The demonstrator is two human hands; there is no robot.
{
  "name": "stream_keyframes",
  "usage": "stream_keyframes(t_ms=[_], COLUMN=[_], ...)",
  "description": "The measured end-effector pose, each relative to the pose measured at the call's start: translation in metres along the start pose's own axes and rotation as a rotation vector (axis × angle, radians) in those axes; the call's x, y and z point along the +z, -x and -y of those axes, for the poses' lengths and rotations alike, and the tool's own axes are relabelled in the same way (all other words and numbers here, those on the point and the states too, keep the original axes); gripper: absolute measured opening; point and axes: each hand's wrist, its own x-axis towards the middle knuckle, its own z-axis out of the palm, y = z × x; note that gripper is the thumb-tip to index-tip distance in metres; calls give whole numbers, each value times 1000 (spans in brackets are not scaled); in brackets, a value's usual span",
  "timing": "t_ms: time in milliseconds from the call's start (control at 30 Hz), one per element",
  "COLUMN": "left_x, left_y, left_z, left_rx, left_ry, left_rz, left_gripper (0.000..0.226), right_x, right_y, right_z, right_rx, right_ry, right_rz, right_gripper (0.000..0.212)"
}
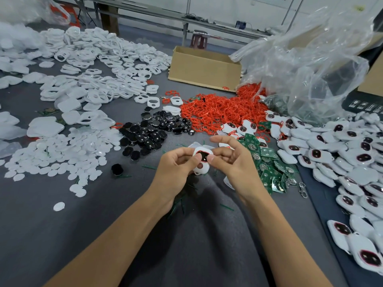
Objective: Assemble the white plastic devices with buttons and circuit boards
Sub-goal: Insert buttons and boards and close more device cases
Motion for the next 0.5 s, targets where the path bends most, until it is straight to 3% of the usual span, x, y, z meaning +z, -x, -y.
stream_keyframes(t_ms=[100, 300, 500], left_x=[2, -2, -5], left_y=[0, 1, 0], left_z=[1, 0, -7], left_rx=[46, 62, -69], left_ry=[-147, -197, 85], left_rz=[-41, -87, 35], left_gripper=[11, 20, 10], right_x=[5, 6, 9], right_y=[1, 3, 1], right_z=[0, -1, -3], right_rx=[-26, -41, -27], right_ry=[79, 106, -23], right_rz=[-20, 4, -75], right_gripper=[36, 37, 34])
